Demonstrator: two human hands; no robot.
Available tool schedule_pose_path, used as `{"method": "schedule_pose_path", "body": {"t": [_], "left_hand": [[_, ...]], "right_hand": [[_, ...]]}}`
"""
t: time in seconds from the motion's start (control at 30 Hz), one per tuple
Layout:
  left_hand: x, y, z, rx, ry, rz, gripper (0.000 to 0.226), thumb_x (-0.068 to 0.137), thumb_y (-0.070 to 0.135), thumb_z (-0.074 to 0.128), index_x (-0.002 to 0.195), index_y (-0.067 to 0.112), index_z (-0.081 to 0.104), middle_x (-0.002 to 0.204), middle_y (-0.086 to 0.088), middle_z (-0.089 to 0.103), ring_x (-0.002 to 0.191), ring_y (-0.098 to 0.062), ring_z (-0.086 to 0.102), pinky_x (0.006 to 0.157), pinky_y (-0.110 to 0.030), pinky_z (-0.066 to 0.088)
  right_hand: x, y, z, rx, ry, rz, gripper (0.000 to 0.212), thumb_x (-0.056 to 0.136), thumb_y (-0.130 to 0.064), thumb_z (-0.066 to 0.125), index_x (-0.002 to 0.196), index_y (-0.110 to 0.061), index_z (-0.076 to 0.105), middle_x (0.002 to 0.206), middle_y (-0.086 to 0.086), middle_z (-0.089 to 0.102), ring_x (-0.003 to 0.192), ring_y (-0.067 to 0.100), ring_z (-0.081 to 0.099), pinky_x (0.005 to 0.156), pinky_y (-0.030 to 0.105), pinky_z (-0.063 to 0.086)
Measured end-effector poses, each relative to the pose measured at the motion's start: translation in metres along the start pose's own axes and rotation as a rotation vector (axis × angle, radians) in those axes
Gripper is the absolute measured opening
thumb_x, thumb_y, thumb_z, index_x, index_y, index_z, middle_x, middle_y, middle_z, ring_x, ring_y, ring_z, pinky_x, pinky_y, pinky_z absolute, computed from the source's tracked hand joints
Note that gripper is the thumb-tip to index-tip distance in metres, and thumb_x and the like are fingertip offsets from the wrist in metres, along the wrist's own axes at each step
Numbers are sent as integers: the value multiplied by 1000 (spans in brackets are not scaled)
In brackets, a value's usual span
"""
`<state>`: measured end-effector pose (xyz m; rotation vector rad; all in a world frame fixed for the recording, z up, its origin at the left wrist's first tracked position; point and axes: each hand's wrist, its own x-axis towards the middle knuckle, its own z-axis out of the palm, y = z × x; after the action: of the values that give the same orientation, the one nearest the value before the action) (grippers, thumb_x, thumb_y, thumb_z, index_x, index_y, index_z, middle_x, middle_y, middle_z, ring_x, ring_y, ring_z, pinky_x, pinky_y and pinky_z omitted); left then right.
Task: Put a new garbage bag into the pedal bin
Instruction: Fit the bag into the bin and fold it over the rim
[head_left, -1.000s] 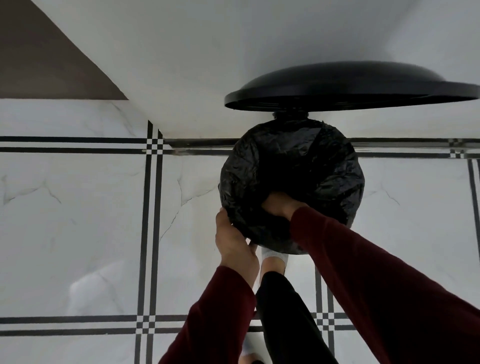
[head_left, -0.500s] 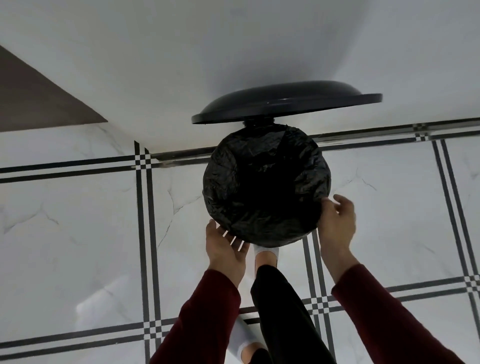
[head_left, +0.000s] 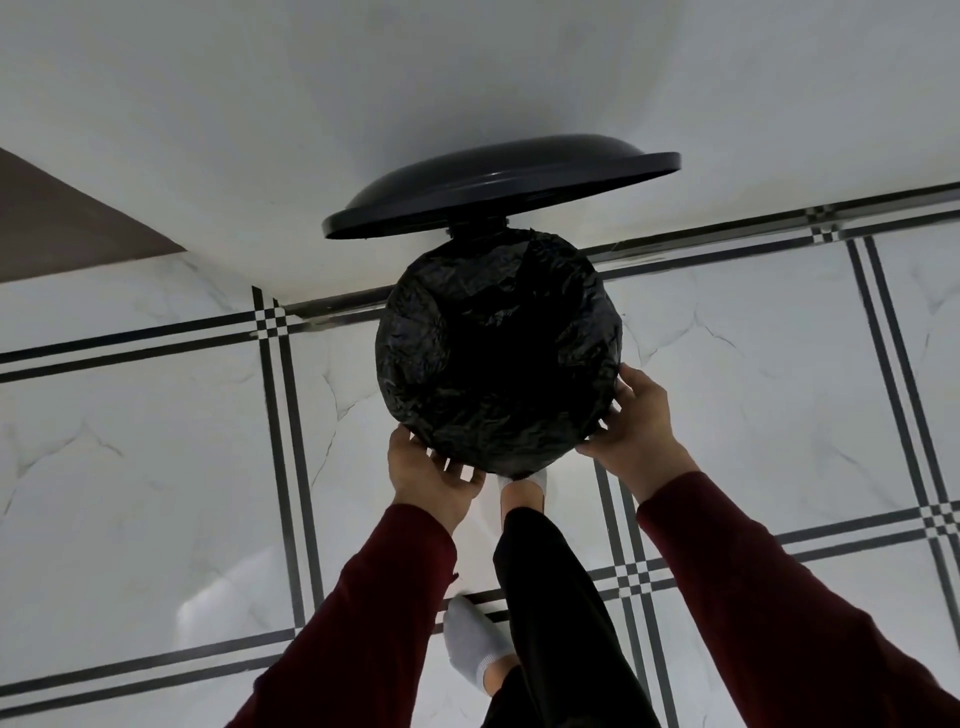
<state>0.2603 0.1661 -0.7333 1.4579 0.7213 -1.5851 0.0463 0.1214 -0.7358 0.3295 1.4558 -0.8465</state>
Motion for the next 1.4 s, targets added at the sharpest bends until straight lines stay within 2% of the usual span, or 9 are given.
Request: {"method": "schedule_pose_path", "body": {"t": [0.23, 0.37, 0.57, 0.73, 0.87, 1.07, 1.23, 1.27, 1.4], "left_hand": [[4, -13, -16, -39, -50, 16, 43, 86, -1, 37, 110, 16, 69, 119, -7, 66, 114, -29, 63, 95, -58, 52], [10, -13, -11, -122, -39, 23, 39, 92, 5, 32, 109, 13, 66, 126, -9, 66, 116, -31, 63, 88, -54, 51], [19, 5, -6, -205, -28, 64, 40, 102, 37, 40, 120, 11, 65, 130, -15, 65, 121, -36, 63, 107, -58, 46], [26, 27, -7, -94, -4, 116, 41, 100, 45, 50, 121, 12, 65, 132, -11, 66, 118, -33, 67, 100, -52, 55], [25, 45, 1, 109, 31, 196, 41, 98, 44, 55, 124, 15, 67, 128, -8, 70, 112, -29, 69, 96, -49, 58], [34, 61, 20, 361, 226, 395, 20, 103, 33, 55, 112, 16, 61, 109, -4, 66, 83, -16, 68, 69, -32, 57], [34, 75, 24, 652, 337, 415, 41, 89, 14, 73, 125, 6, 56, 107, -8, 73, 102, -28, 69, 85, -33, 53], [33, 77, 26, 417, 238, 382, 30, 92, 18, 69, 120, 9, 60, 106, -8, 73, 96, -27, 70, 79, -32, 54], [25, 78, 36, 447, 138, 419, 32, 90, 49, 57, 97, 21, 72, 98, 0, 76, 89, -21, 72, 77, -35, 58]], "right_hand": [[6, 9, -17, 174, -39, -71, 62, 51, -2, 56, 112, -8, 59, 105, 13, 61, 98, 32, 63, 98, 48, 54], [10, 6, -14, 176, -58, -38, 23, 74, -8, 56, 94, -2, 65, 98, 13, 63, 93, 32, 68, 93, 44, 57], [18, -2, -10, 79, -95, 9, 32, 85, -34, 62, 111, -16, 65, 119, 10, 71, 116, 32, 68, 93, 52, 55], [23, -11, 1, 4, -42, -28, 20, 89, -23, 59, 97, -10, 70, 108, 16, 71, 104, 31, 72, 91, 49, 58], [28, -25, 6, -246, 55, -160, 29, 92, -7, 48, 70, -14, 64, 66, 4, 58, 52, 16, 58, 49, 25, 48], [35, -47, 6, -502, 241, -325, 13, 77, -1, 58, 85, -7, 66, 89, 13, 66, 70, 21, 65, 66, 32, 61], [27, -57, 25, -535, 252, -385, 32, 75, -37, 63, 94, -13, 70, 100, 12, 77, 79, 23, 73, 82, 48, 63], [25, -57, 27, -592, 245, -413, 38, 72, -47, 66, 94, -17, 70, 98, 8, 76, 84, 22, 74, 81, 47, 64], [26, -62, 29, -874, 288, -567, 39, 75, -63, 61, 93, -30, 69, 93, -4, 72, 79, 18, 73, 80, 43, 63]]}}
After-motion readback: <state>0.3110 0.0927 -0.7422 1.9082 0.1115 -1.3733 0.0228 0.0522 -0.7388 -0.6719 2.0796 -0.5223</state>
